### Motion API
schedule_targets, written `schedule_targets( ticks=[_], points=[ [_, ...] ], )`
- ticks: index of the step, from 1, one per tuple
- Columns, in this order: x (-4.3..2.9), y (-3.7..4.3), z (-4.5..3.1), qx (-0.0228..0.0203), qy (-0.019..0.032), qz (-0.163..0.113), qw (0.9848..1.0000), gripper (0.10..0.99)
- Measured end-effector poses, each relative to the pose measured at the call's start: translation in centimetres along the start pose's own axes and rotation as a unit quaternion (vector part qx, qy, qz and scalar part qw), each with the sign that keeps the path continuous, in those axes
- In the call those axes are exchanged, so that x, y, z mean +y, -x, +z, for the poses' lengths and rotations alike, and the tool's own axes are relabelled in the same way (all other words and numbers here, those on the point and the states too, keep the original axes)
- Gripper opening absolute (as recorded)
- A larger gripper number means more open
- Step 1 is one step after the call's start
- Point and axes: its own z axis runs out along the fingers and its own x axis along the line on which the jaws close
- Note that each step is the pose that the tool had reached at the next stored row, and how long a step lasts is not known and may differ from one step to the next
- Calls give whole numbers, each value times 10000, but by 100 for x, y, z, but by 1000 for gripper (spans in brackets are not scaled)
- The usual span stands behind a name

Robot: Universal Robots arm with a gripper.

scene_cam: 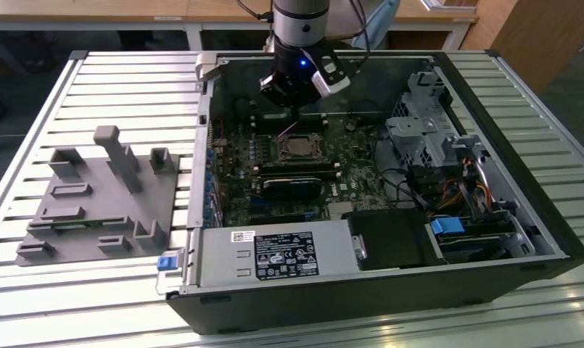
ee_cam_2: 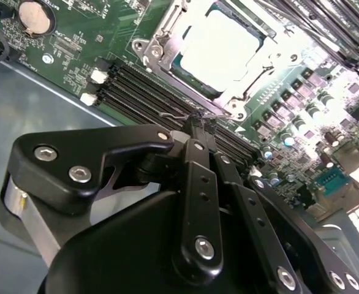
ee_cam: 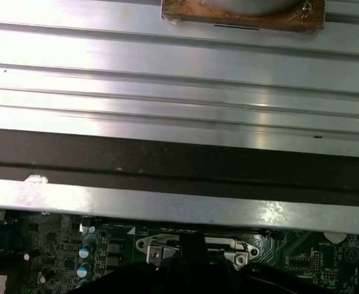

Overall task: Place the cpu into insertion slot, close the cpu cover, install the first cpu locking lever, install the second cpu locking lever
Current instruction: 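Install the first cpu locking lever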

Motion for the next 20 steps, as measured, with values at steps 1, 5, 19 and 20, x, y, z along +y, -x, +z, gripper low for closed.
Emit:
schedule_targets(
  ticks=[1,5,19,20],
  points=[
    [2,11,3,0,0,0,10000,106],
    [11,59,18,-1,1,1,10000,106],
    [14,150,150,0,0,1,10000,106],
    [15,162,157,0,0,1,10000,106]
  ],
)
